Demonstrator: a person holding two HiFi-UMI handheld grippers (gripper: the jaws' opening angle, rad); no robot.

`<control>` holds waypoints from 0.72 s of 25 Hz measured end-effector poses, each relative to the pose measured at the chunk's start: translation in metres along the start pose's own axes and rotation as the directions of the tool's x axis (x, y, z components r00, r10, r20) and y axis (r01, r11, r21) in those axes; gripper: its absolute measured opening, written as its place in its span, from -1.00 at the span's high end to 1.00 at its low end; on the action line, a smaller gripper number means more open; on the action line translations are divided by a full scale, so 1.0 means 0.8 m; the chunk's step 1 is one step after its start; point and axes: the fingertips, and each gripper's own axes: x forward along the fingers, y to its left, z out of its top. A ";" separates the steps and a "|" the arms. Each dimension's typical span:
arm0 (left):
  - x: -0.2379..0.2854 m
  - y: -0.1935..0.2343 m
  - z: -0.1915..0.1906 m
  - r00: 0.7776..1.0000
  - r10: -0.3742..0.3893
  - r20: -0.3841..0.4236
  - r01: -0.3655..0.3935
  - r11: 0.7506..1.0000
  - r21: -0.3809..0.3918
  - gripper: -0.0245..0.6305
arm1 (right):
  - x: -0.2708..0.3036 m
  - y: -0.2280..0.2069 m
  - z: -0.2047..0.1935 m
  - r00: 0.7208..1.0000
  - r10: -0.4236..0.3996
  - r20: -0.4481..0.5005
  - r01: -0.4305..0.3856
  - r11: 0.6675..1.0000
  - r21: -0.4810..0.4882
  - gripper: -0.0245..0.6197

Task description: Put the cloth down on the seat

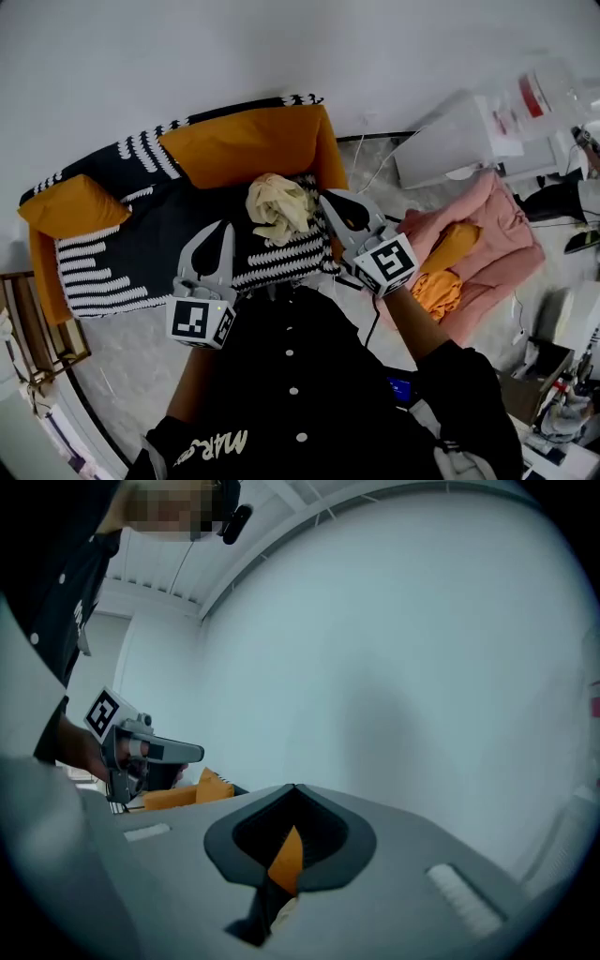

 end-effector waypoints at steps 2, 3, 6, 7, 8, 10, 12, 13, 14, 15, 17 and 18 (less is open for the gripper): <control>-0.001 0.002 0.006 1.000 0.003 0.014 -0.003 1.000 0.007 0.92 | -0.011 -0.007 0.011 0.999 -0.034 0.022 0.034 0.999 0.017 0.84; -0.002 0.002 0.010 1.000 0.004 0.021 -0.004 1.000 0.011 0.92 | -0.016 -0.010 0.016 0.998 -0.046 0.031 0.046 0.999 0.023 0.84; -0.003 0.003 0.020 0.999 0.000 0.038 -0.001 1.000 0.025 0.92 | -0.029 -0.017 0.028 0.996 -0.078 0.053 0.077 0.997 0.023 0.84; -0.003 0.003 0.022 0.999 -0.002 0.042 0.001 1.000 0.029 0.92 | -0.033 -0.018 0.032 0.994 -0.085 0.063 0.083 0.996 0.022 0.84; -0.003 0.004 0.024 0.999 -0.004 0.045 0.002 0.999 0.034 0.92 | -0.037 -0.018 0.037 0.993 -0.089 0.075 0.088 0.996 0.023 0.84; -0.004 0.005 0.028 0.999 -0.007 0.051 0.005 0.999 0.042 0.92 | -0.043 -0.019 0.046 0.990 -0.097 0.102 0.095 0.995 0.026 0.84; -0.004 0.006 0.032 0.998 -0.009 0.062 0.006 0.999 0.047 0.92 | -0.051 -0.021 0.057 0.985 -0.112 0.130 0.109 0.994 0.031 0.84; -0.004 0.007 0.033 0.997 -0.011 0.070 0.007 0.999 0.051 0.92 | -0.056 -0.023 0.063 0.982 -0.124 0.145 0.120 0.992 0.034 0.84; -0.004 0.008 0.034 0.997 -0.012 0.080 0.008 0.998 0.054 0.92 | -0.061 -0.025 0.069 0.978 -0.139 0.158 0.135 0.990 0.035 0.84; -0.005 0.009 0.036 0.996 -0.012 0.087 0.007 0.998 0.057 0.92 | -0.066 -0.028 0.074 0.973 -0.157 0.170 0.153 0.987 0.037 0.84; -0.006 0.011 0.045 0.995 -0.008 0.094 0.002 0.998 0.064 0.92 | -0.077 -0.034 0.084 0.961 -0.193 0.197 0.188 0.981 0.045 0.84; -0.007 0.011 0.050 0.995 -0.007 0.097 0.000 0.998 0.070 0.92 | -0.083 -0.037 0.088 0.955 -0.207 0.210 0.200 0.978 0.053 0.85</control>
